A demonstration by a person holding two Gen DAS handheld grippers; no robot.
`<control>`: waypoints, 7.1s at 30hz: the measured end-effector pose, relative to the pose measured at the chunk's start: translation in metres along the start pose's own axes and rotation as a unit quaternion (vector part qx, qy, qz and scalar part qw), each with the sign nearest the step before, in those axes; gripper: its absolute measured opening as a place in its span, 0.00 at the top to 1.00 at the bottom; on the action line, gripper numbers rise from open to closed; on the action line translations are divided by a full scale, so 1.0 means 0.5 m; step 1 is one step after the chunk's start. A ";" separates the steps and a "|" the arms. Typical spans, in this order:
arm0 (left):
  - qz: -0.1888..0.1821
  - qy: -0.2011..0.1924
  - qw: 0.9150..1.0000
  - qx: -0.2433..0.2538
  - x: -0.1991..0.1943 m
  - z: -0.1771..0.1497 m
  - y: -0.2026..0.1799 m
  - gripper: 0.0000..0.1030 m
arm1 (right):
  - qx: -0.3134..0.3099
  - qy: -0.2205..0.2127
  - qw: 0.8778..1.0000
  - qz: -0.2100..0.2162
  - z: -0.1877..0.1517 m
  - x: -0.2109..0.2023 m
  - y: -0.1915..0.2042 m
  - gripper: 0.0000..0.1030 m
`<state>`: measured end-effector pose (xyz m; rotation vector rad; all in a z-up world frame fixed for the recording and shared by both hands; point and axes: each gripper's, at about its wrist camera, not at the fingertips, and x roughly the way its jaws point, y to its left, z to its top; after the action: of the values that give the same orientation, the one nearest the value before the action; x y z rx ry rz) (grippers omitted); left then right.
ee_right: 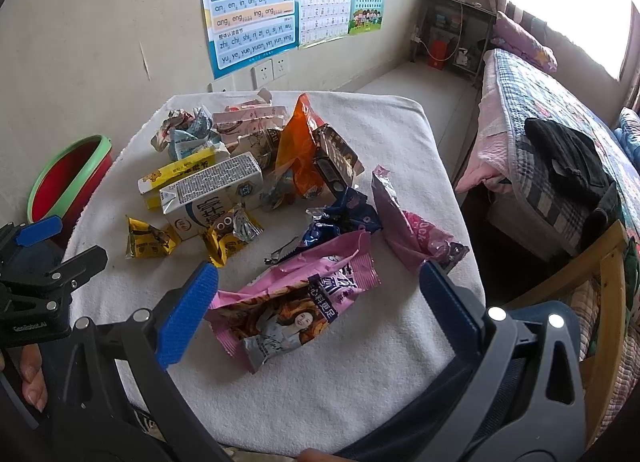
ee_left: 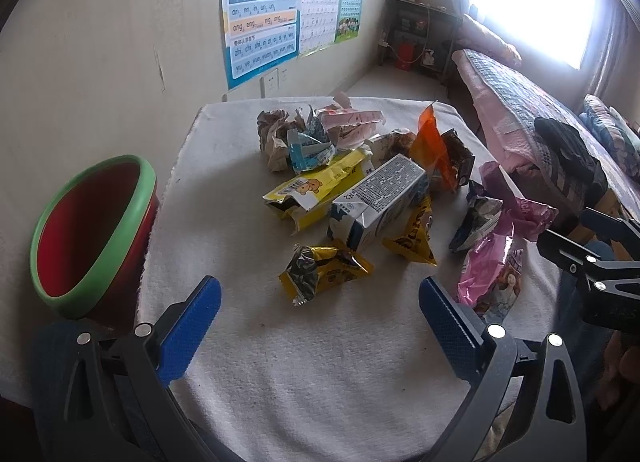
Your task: Collect trash
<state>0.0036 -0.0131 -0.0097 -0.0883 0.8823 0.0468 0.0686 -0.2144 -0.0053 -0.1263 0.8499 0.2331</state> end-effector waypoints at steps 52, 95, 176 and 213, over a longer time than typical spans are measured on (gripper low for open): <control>-0.015 0.106 0.994 0.022 0.091 0.034 -0.003 0.08 | -0.009 0.034 0.999 0.014 0.078 0.066 -0.063 0.04; -0.063 0.151 0.986 0.009 0.158 0.057 0.037 0.81 | 0.011 0.084 0.996 0.040 0.143 0.165 -0.177 0.88; 0.080 0.036 0.969 -0.232 -0.035 0.111 0.589 0.14 | -0.165 0.050 0.933 0.316 0.370 0.129 0.623 0.25; -0.043 0.064 0.997 -0.021 0.043 0.187 0.046 0.12 | 0.010 0.035 0.994 0.099 0.184 0.075 -0.067 0.19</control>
<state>0.0874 0.0189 0.0313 -0.1697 1.0050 -0.0208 0.1681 -0.2221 0.0272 -0.0304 0.9359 0.4085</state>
